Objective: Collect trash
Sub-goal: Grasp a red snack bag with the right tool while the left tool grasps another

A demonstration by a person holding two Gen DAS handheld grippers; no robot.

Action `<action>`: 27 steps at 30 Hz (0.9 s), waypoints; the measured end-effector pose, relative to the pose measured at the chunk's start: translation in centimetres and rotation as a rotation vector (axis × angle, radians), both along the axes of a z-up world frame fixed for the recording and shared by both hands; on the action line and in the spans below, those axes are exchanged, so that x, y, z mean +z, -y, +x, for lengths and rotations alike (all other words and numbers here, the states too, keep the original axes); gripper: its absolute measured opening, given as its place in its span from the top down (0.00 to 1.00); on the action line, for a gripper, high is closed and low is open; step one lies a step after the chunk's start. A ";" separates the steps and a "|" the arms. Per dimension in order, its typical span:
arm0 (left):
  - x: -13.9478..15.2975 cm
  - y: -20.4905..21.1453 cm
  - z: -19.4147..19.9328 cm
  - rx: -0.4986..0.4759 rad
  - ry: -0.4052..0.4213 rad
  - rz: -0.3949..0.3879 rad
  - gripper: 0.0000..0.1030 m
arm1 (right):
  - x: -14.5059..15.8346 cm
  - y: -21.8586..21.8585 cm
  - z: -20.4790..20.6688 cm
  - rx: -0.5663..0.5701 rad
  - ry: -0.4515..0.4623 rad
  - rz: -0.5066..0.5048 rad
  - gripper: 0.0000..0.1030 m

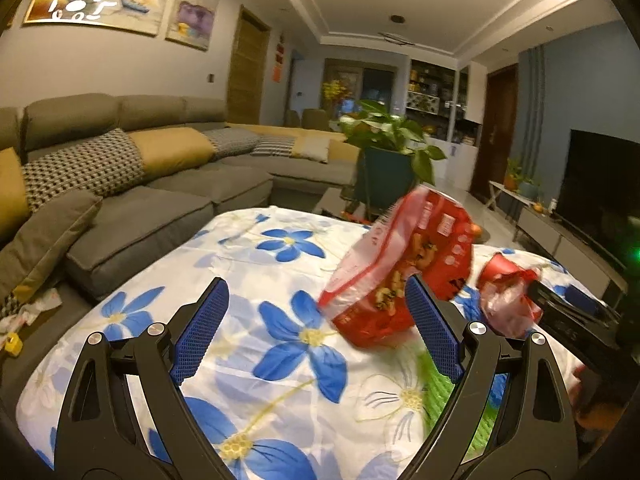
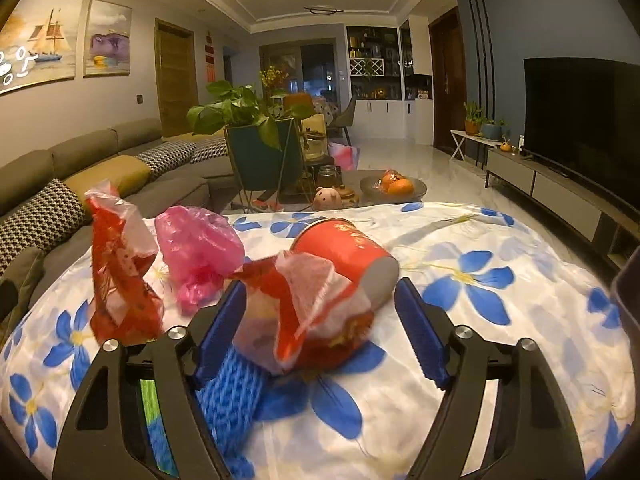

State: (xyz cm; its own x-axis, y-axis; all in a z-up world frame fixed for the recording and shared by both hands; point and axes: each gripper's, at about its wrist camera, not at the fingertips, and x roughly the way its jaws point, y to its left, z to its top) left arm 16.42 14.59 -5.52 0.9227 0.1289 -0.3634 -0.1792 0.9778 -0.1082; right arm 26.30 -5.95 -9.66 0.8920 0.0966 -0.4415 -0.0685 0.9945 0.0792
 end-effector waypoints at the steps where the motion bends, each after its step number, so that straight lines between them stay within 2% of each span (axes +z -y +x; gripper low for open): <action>1: -0.1 0.3 0.0 -0.024 0.002 0.002 0.14 | -0.1 -0.1 0.3 0.004 -0.004 0.001 0.31; 4: -0.4 1.2 0.5 -0.073 -0.003 0.012 0.14 | -0.9 -0.5 1.7 0.020 -0.040 -0.003 0.47; 6: -0.4 2.0 0.8 -0.107 -0.003 0.018 0.14 | -1.1 -0.5 1.7 0.038 -0.051 0.001 0.66; 9: -0.5 3.3 1.3 -0.148 -0.001 0.037 0.14 | -1.1 -0.9 1.4 0.057 -0.042 -0.018 0.82; 11: -0.6 4.1 1.7 -0.172 -0.006 0.052 0.14 | -1.0 -0.8 0.9 0.070 -0.032 -0.022 0.85; 16: -1.0 5.5 3.5 -0.197 -0.033 0.090 0.15 | 0.2 0.6 -1.7 0.065 0.033 0.002 0.86; 20: -1.4 5.9 5.3 -0.209 -0.063 0.096 0.31 | 0.8 2.2 -3.9 0.054 0.072 0.009 0.86; 22: -1.8 6.0 6.2 -0.211 -0.093 0.091 0.45 | 1.1 3.0 -4.6 0.051 0.080 0.013 0.86; 23: -1.9 6.1 6.6 -0.211 -0.104 0.092 0.49 | 1.1 3.3 -5.0 0.052 0.080 0.016 0.86; 25: -2.2 6.3 7.2 -0.217 -0.122 0.094 0.66 | 1.4 3.8 -5.4 0.055 0.078 0.023 0.86; 26: -2.3 6.3 7.4 -0.219 -0.132 0.094 0.80 | 1.4 3.9 -5.8 0.057 0.081 0.024 0.86; 27: -2.4 6.2 7.6 -0.217 -0.146 0.089 0.84 | 1.5 4.1 -6.2 0.058 0.086 0.022 0.86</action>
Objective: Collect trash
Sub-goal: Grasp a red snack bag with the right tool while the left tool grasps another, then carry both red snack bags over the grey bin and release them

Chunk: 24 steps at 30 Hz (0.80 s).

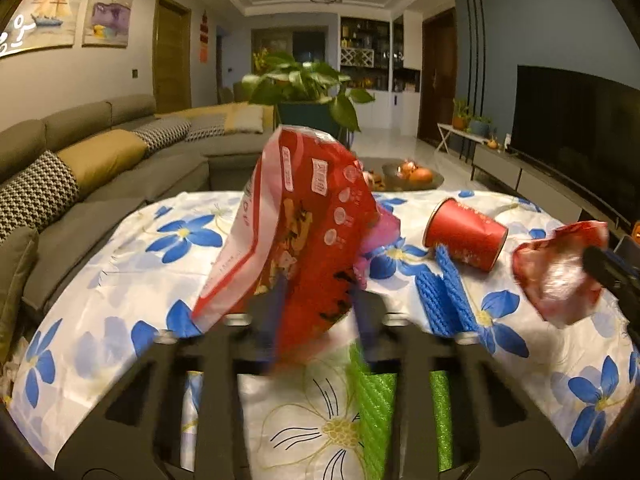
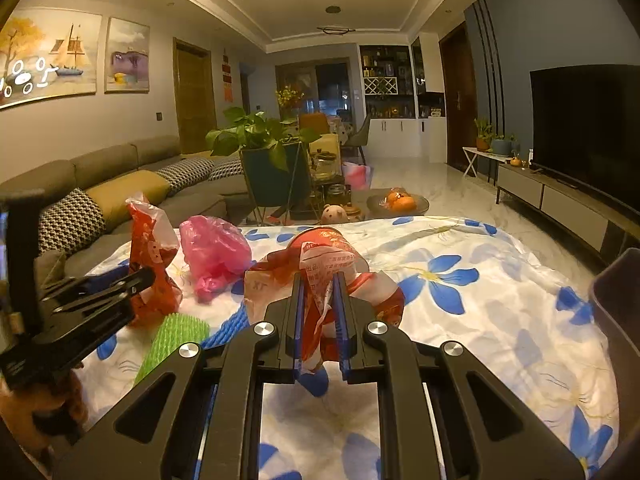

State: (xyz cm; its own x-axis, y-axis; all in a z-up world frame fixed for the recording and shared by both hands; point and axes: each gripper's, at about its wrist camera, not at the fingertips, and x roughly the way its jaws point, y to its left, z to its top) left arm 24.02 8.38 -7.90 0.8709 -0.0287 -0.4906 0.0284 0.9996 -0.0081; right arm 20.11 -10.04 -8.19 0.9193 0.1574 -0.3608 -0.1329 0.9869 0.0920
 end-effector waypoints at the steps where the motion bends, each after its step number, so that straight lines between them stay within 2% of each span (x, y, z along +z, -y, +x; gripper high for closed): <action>1: -0.1 -0.2 0.0 0.003 0.000 -0.008 0.94 | 0.1 0.1 -0.2 0.001 0.003 -0.001 0.86; 2: 0.0 -0.3 -0.1 0.007 0.000 -0.015 0.99 | 0.2 0.3 -0.5 0.003 0.007 0.000 0.86; 5: 0.2 -1.1 -0.9 0.011 0.002 -0.053 1.00 | 0.5 0.7 -1.2 0.005 0.018 0.000 0.86; 11: 2.2 -1.8 -5.3 0.021 0.070 -0.078 1.00 | 1.5 1.9 -3.4 0.008 0.053 -0.005 0.86; 16: 4.7 -1.6 -8.7 0.036 0.148 -0.057 1.00 | 2.1 2.7 -5.5 -0.002 0.077 -0.013 0.86; 24: 6.7 0.2 -10.9 -0.001 0.175 -0.070 1.00 | 3.2 4.7 -8.2 -0.030 0.104 -0.014 0.86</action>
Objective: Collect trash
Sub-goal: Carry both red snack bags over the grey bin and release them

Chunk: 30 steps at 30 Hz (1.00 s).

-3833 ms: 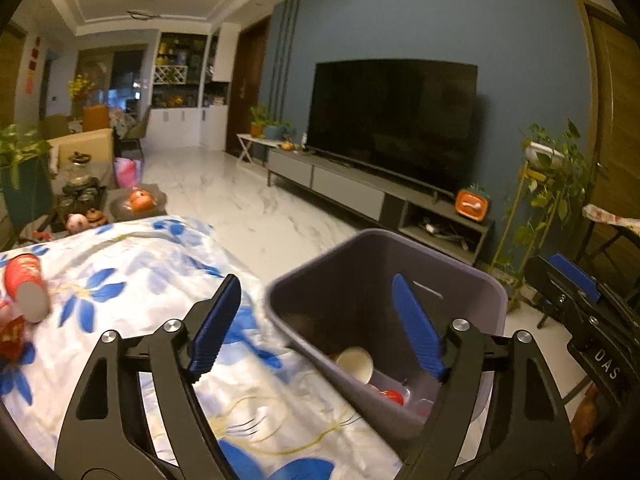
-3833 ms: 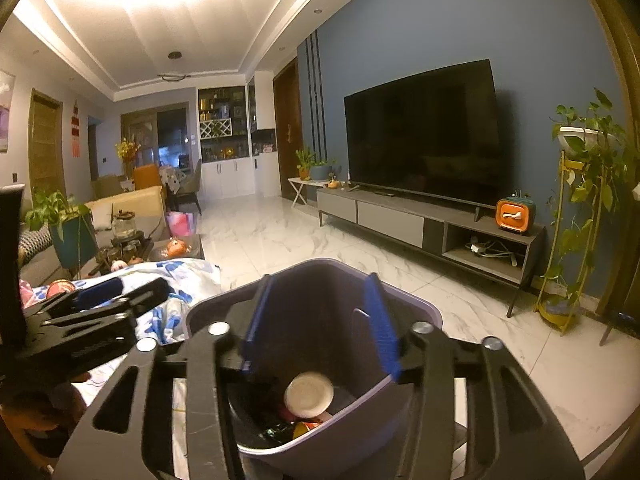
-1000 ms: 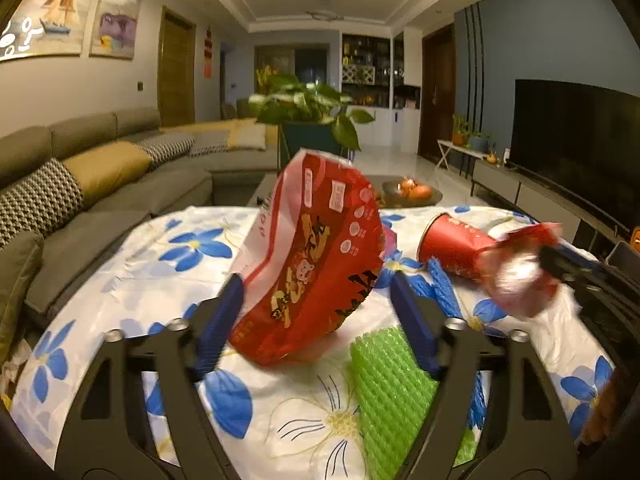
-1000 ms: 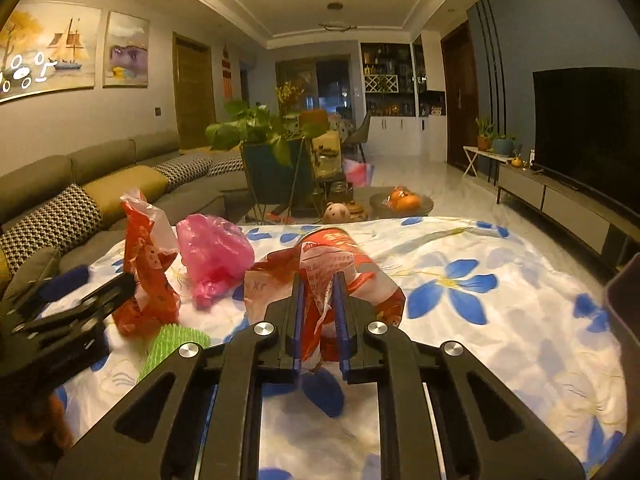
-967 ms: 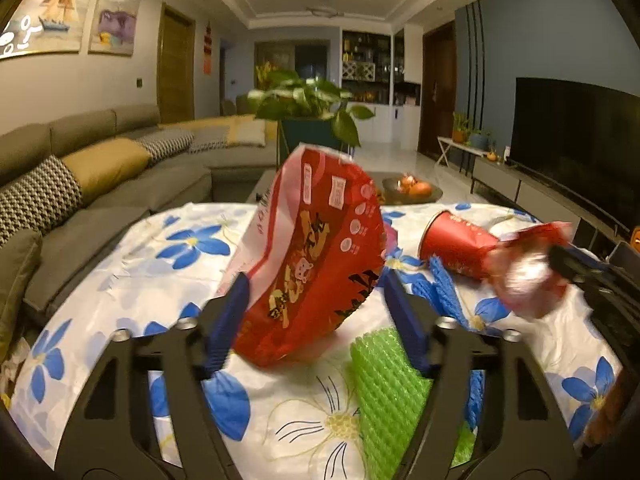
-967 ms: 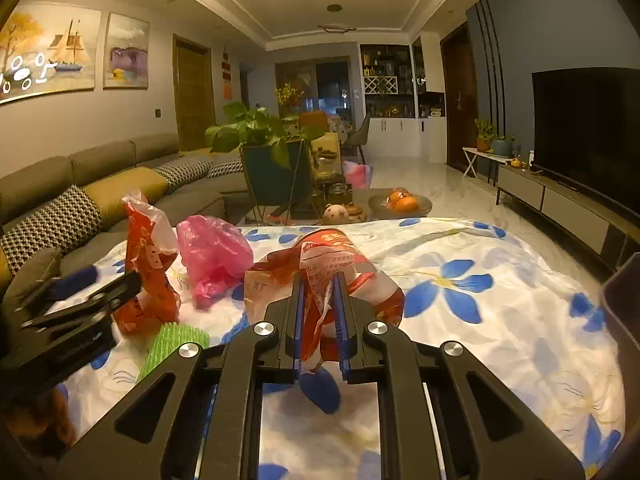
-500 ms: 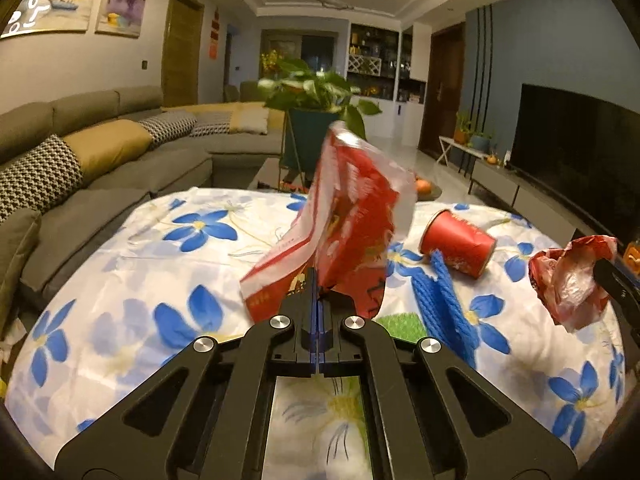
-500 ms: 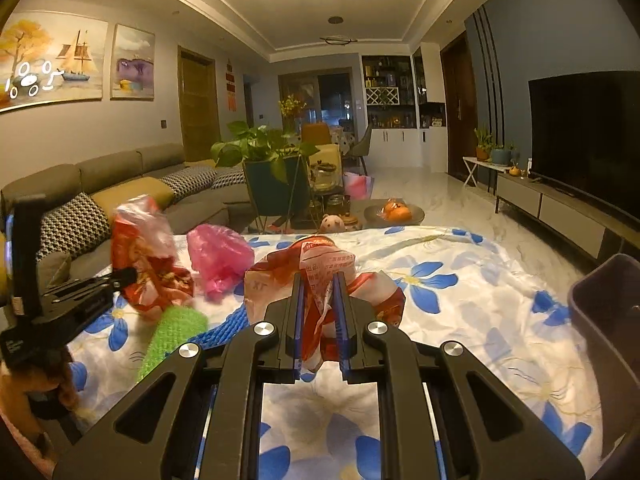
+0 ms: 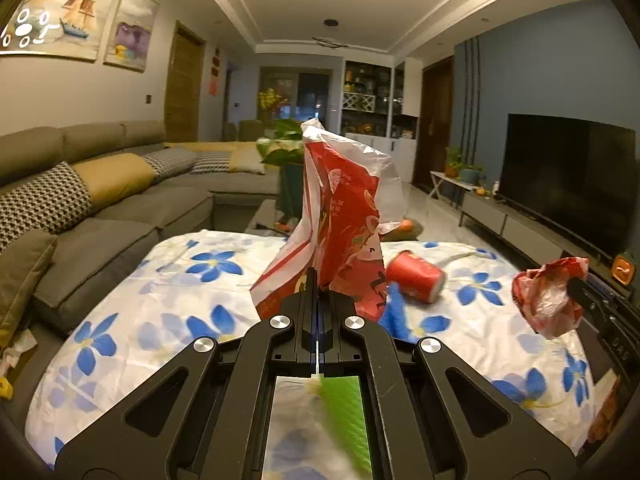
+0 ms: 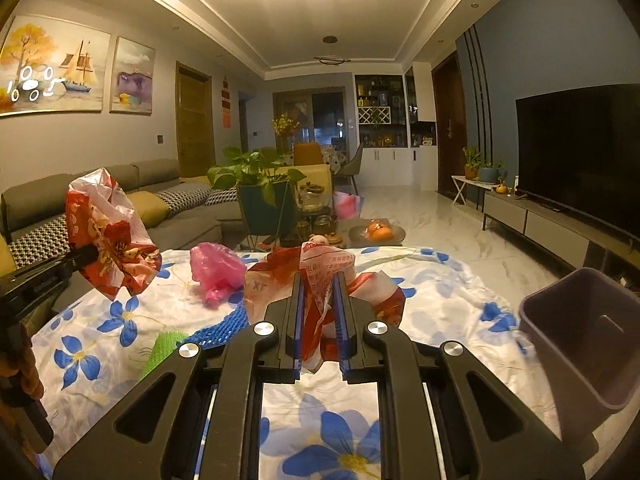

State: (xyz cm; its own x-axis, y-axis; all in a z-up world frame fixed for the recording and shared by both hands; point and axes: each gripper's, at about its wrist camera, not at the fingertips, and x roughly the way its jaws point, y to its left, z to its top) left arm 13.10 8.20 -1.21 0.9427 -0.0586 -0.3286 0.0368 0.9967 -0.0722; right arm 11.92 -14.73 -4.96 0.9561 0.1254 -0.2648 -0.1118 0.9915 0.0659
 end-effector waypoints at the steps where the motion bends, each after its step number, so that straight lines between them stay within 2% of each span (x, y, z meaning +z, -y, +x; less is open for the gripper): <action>1: 0.1 0.5 -0.3 -0.012 0.003 0.000 1.00 | 0.1 0.3 -0.3 -0.005 0.001 -0.001 0.86; 30: -0.3 18.5 -0.5 -0.340 -0.008 0.071 1.00 | 0.0 10.6 -3.7 -0.253 0.010 -0.052 0.86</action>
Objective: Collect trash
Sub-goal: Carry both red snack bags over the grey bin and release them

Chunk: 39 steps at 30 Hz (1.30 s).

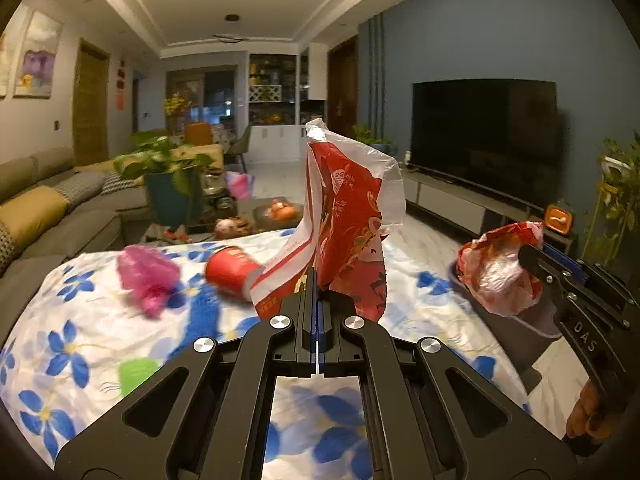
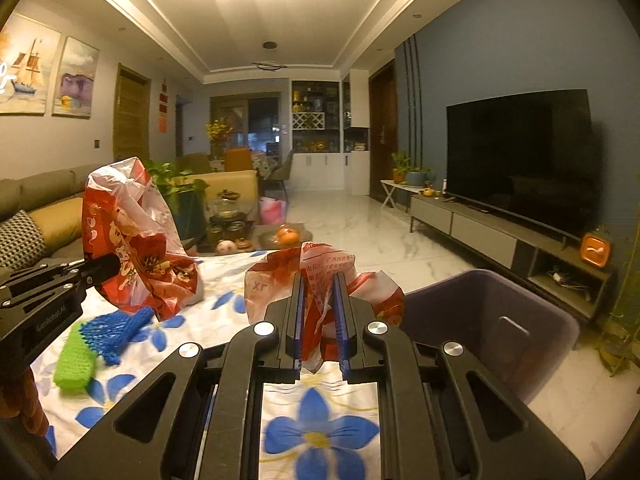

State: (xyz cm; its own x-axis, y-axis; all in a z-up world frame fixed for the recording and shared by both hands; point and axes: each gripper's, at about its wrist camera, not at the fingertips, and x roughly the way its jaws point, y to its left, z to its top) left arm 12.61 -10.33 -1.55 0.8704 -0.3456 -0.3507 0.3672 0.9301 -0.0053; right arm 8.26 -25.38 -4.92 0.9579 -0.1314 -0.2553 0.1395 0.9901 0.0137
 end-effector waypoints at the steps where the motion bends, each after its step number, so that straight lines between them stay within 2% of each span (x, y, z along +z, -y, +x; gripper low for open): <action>1: 0.0 0.5 0.1 -0.009 0.002 0.003 1.00 | 0.0 0.4 -0.1 -0.011 0.001 0.000 0.86; 17: -0.1 10.7 0.1 -0.185 0.020 0.040 1.00 | 0.0 7.6 -0.8 -0.156 0.014 0.001 0.86; 25: -0.8 15.1 1.0 -0.258 0.001 0.039 1.00 | -0.4 11.3 -1.1 -0.244 0.005 0.008 0.86; 39: -2.2 19.8 2.5 -0.330 -0.021 0.041 1.00 | -1.1 12.8 -0.8 -0.308 -0.003 0.029 0.86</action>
